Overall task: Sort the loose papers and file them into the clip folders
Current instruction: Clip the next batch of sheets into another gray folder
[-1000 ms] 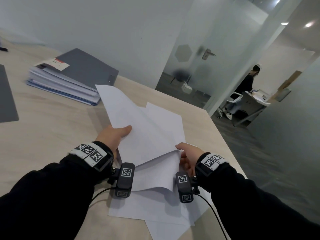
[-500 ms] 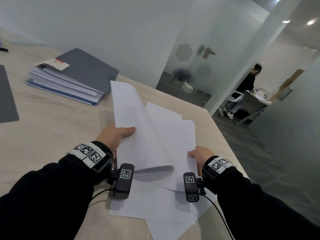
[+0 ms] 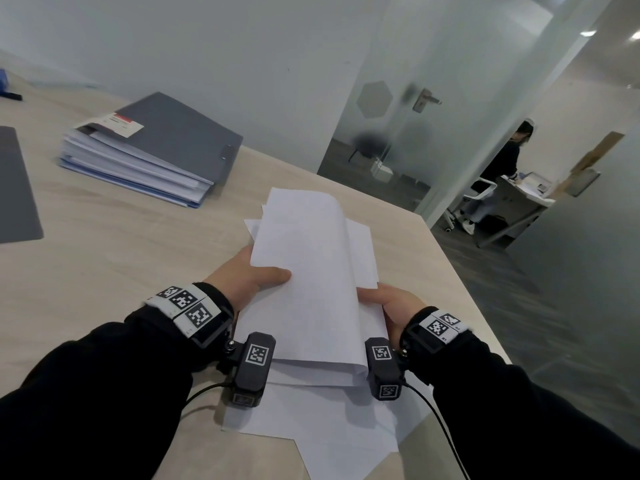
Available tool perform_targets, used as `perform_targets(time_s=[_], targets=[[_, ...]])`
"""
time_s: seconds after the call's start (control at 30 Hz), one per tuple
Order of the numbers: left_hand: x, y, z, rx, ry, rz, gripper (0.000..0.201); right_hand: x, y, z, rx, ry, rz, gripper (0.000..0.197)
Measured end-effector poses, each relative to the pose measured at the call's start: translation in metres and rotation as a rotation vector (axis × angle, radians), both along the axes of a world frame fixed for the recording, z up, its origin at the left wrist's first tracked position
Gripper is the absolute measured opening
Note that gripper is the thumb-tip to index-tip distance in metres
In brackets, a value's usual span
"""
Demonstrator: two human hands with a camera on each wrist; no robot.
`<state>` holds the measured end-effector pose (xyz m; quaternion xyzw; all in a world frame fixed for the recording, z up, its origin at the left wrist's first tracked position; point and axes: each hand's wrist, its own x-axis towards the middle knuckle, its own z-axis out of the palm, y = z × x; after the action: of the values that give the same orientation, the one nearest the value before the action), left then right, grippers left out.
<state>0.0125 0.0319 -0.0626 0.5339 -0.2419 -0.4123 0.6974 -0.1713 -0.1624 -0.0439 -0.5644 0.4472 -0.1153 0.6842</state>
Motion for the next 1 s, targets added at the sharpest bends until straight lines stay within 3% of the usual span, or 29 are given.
perform_targets(time_s=[0.07,0.13,0.33,0.5,0.67,0.73,0.87,1.0], targets=[[0.005,-0.001,-0.003,0.043,-0.036,0.123,0.05,-0.002,-0.004,0.004,-0.006,-0.076,-0.089,0.045],[0.009,0.001,-0.004,0.09,-0.066,0.15,0.069,-0.006,-0.004,0.008,0.023,-0.094,-0.144,0.032],[0.02,-0.003,-0.015,0.145,-0.234,0.039,0.084,-0.011,0.001,0.006,0.112,0.03,-0.108,0.037],[0.005,0.004,-0.003,0.119,-0.169,-0.034,0.06,-0.002,0.015,0.009,0.041,0.007,-0.022,0.032],[0.005,0.003,-0.003,0.038,-0.112,0.084,0.026,-0.001,0.013,0.022,-0.283,0.025,-0.029,0.023],[0.003,0.005,-0.003,0.018,-0.044,0.142,0.026,-0.006,0.016,0.033,-0.419,-0.029,-0.011,0.018],[0.003,0.007,0.0,-0.001,-0.097,0.207,0.062,-0.024,0.031,0.05,-0.544,-0.191,0.018,0.018],[-0.018,0.004,0.018,-0.034,-0.109,0.152,0.03,-0.047,0.041,0.055,-0.601,-0.29,-0.02,0.016]])
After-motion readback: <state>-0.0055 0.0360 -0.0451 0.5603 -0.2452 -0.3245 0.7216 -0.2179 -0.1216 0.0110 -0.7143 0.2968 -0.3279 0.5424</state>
